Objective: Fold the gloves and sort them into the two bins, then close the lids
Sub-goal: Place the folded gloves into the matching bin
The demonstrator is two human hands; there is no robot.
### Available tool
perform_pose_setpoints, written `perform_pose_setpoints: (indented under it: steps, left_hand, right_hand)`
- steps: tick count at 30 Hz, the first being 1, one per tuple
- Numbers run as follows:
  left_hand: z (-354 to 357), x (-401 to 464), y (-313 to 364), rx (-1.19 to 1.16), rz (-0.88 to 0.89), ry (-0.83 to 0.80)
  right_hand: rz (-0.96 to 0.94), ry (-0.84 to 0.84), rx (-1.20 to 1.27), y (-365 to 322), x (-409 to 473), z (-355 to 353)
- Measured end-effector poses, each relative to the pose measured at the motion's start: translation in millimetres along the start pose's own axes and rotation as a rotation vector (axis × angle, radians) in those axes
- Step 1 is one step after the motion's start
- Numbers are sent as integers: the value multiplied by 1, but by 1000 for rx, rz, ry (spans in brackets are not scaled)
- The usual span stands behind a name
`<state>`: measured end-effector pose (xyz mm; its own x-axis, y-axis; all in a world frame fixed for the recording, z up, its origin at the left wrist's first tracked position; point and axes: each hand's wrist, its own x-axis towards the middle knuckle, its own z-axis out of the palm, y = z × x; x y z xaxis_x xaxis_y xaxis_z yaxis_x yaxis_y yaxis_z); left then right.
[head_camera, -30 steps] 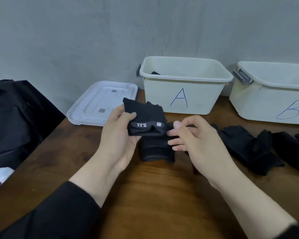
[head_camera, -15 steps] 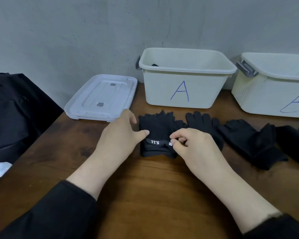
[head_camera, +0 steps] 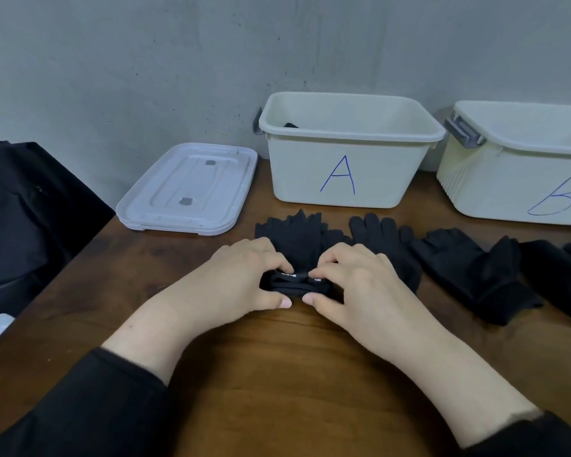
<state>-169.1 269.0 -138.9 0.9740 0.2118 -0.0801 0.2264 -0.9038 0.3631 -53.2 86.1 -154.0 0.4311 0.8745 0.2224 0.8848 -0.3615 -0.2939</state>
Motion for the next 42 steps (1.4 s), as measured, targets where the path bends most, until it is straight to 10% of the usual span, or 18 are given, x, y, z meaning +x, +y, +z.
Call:
perform_pose_setpoints:
  steps: [10,16,25,33,42]
  left_hand:
    - [5,2,2,109,93,140]
    - [1,0,11,-90,22,395]
    - [15,8,48,-61,204,554]
    - [-12,12,69,-324,211,644]
    - [-38,76,148,-850,202,270]
  right_hand:
    - [18,109,49,2,-1,5]
    - [377,278,451,-9,-4,-9]
    - [435,273,1268,-22,-1,-17]
    - [354,229,740,21,-20,-91]
    - [285,119,520,68,-52,-196]
